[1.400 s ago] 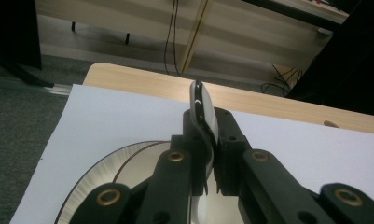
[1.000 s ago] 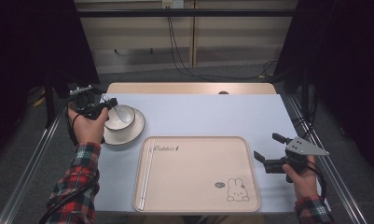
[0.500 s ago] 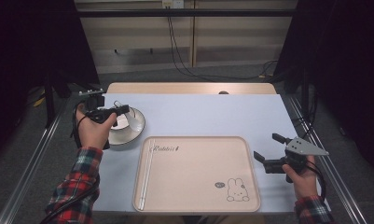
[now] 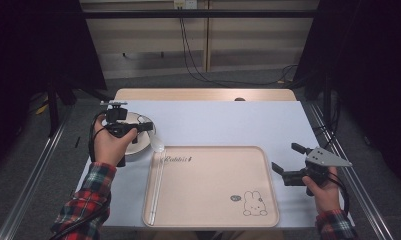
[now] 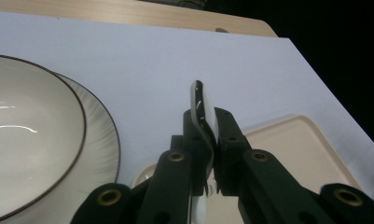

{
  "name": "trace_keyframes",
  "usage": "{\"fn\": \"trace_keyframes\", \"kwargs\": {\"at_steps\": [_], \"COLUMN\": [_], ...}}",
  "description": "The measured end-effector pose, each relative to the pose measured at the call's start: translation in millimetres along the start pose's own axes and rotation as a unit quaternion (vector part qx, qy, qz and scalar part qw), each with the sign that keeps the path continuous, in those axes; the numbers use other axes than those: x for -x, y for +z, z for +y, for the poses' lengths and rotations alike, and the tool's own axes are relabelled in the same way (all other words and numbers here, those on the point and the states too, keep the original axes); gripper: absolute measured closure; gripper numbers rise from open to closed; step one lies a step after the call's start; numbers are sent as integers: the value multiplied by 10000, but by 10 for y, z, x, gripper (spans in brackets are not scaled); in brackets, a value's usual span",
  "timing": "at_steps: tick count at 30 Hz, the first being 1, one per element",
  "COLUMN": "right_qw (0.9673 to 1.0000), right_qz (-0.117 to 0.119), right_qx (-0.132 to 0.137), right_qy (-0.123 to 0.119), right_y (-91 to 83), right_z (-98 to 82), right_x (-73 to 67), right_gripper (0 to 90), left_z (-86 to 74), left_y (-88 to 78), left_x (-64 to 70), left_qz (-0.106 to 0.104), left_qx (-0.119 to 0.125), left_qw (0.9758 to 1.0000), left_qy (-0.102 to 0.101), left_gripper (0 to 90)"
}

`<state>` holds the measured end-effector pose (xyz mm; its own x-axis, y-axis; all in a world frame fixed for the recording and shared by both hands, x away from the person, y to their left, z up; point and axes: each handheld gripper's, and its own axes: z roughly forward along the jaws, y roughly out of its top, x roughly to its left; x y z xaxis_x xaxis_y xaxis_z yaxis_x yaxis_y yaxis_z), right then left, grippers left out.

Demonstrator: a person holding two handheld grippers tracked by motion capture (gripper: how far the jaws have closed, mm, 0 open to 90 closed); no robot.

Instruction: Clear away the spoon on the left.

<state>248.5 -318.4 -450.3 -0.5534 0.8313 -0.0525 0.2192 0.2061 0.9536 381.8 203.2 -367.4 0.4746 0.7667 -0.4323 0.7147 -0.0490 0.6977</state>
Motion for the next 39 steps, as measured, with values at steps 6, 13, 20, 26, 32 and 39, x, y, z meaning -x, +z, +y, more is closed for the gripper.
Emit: {"fn": "trace_keyframes", "kwargs": {"at_steps": [6, 13, 20, 26, 32, 39], "right_qw": [10000, 10000, 10000, 10000, 10000, 10000], "right_qz": [6, 4, 5, -4, -2, 15], "right_qx": [9, 11, 8, 9, 19, 20], "right_qy": [18, 23, 20, 15, -9, -2], "right_y": [0, 1, 2, 0, 0, -1], "right_z": [0, 1, 0, 1, 2, 3], "right_x": [4, 3, 5, 3, 6, 6], "right_gripper": [5, 5, 5, 5, 5, 5], "left_z": [-55, -148, -224, -307, -363, -434], "left_y": [82, 173, 236, 305, 368, 458], "left_x": [75, 90, 125, 145, 153, 170], "left_qz": [-161, -271, -375, -440, -456, -515], "left_qx": [-304, -594, -817, -974, -1169, -1307], "left_qw": [9994, 9979, 9959, 9943, 9921, 9901], "left_qy": [32, 9, 40, -32, 2, -29], "left_gripper": [855, 855, 856, 856, 855, 855]}}
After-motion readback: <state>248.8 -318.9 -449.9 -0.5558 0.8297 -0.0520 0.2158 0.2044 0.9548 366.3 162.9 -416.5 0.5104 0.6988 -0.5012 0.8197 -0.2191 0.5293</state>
